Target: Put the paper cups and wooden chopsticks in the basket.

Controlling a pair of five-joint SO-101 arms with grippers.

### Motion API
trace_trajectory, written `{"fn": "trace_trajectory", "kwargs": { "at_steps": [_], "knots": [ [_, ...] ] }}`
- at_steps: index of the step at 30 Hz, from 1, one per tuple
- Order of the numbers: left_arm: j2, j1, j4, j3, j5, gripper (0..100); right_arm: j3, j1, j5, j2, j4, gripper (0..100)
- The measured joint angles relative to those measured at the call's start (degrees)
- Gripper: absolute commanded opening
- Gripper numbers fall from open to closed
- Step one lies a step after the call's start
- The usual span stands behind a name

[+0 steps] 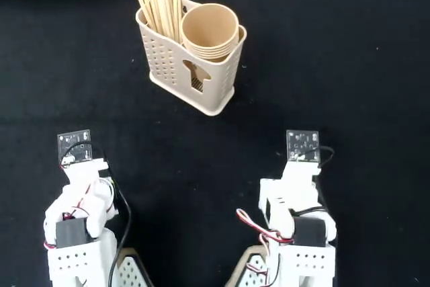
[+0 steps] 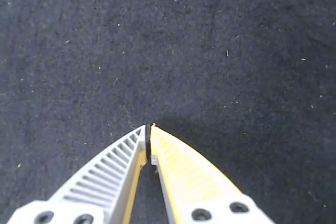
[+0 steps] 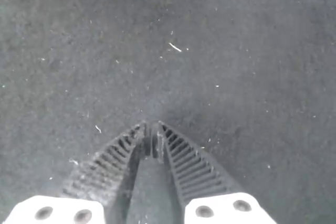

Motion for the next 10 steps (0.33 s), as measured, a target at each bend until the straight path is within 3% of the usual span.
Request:
{"fn": "trace_trajectory", "kwargs": {
  "at_steps": [4, 10],
  "knots": [
    [0.00, 0.70, 0.00, 0.00, 0.18, 3, 0.00, 0.00, 0.00, 0.00, 0.00, 4.0],
    [0.00, 7.91, 0.00, 0.00, 0.18, 3, 0.00, 0.00, 0.00, 0.00, 0.00, 4.0]
  ]
}}
